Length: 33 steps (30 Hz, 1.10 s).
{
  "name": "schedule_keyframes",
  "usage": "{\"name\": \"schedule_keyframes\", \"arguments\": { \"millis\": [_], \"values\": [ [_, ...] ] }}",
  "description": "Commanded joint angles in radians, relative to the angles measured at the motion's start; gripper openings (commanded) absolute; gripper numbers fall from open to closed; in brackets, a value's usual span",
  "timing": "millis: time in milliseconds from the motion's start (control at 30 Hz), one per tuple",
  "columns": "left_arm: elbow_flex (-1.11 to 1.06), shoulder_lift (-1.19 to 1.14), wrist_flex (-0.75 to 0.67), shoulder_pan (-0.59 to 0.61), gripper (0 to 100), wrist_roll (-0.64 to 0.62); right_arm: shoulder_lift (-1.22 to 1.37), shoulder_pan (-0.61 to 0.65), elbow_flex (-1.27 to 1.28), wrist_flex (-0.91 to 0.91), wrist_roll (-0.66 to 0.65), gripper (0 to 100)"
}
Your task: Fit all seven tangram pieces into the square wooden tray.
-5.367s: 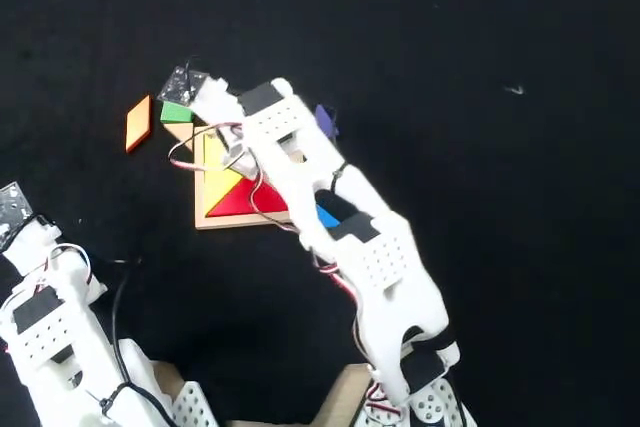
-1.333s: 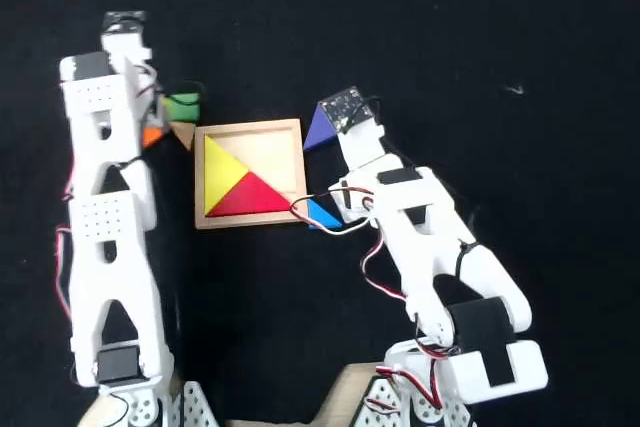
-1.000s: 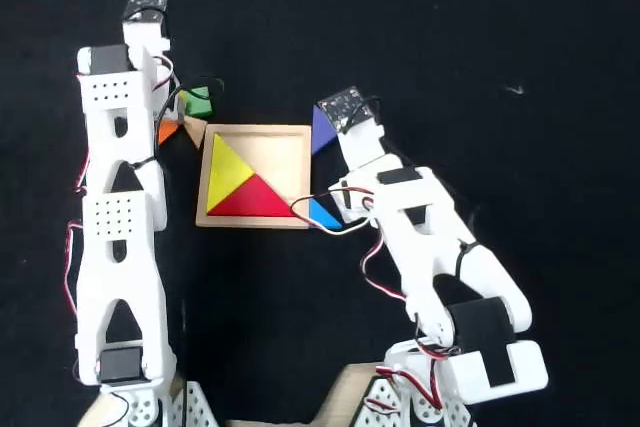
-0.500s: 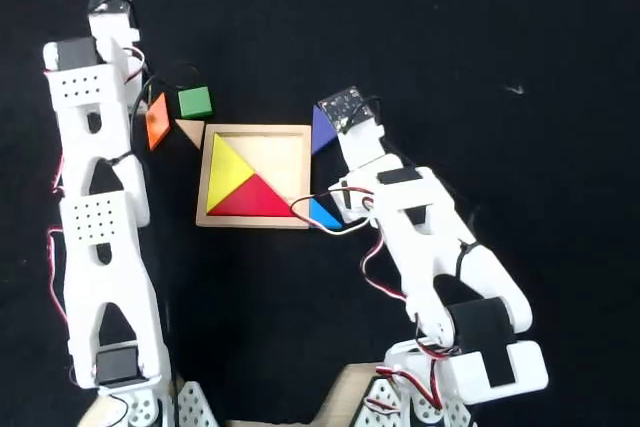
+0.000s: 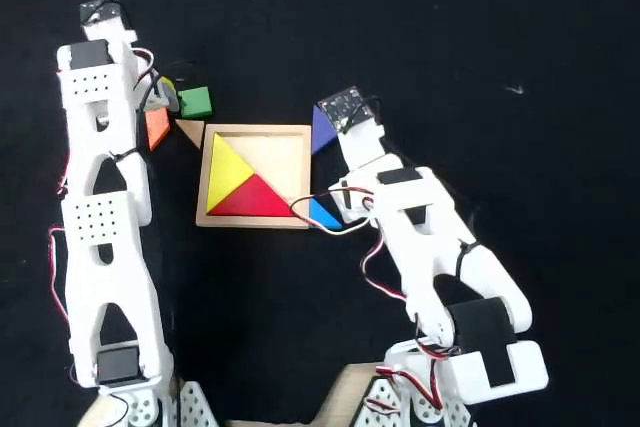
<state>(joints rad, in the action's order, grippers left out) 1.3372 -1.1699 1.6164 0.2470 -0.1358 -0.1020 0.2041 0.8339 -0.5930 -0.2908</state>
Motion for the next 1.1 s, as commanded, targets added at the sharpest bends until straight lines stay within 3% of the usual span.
{"name": "schedule_keyframes", "arguments": {
  "millis": [0,167,400,567,700,867,1000,1067],
  "values": [
    [0.005,-0.008,-0.025,0.001,21,-0.011,-0.002,0.012,-0.018,0.017,-0.012,1.1],
    [0.002,-0.057,0.000,0.021,10,0.066,-0.002,0.012,-0.018,0.017,-0.012,1.1],
    [0.071,-0.052,0.141,0.044,8,0.107,-0.002,0.012,-0.018,0.017,-0.012,1.1],
    [0.096,0.061,0.149,0.090,3,0.184,-0.002,0.012,-0.018,0.017,-0.012,1.1],
    [-0.070,0.324,0.149,0.090,3,0.281,-0.002,0.012,-0.019,0.017,-0.012,1.1],
    [-0.463,0.784,0.146,0.050,4,0.387,-0.002,0.012,-0.021,0.017,-0.012,1.1],
    [-0.766,1.059,0.143,-0.008,8,0.379,-0.002,0.012,-0.019,0.017,-0.012,1.1],
    [-0.878,1.158,0.143,-0.038,8,0.318,-0.002,0.012,-0.019,0.017,-0.012,1.1]
  ]
}}
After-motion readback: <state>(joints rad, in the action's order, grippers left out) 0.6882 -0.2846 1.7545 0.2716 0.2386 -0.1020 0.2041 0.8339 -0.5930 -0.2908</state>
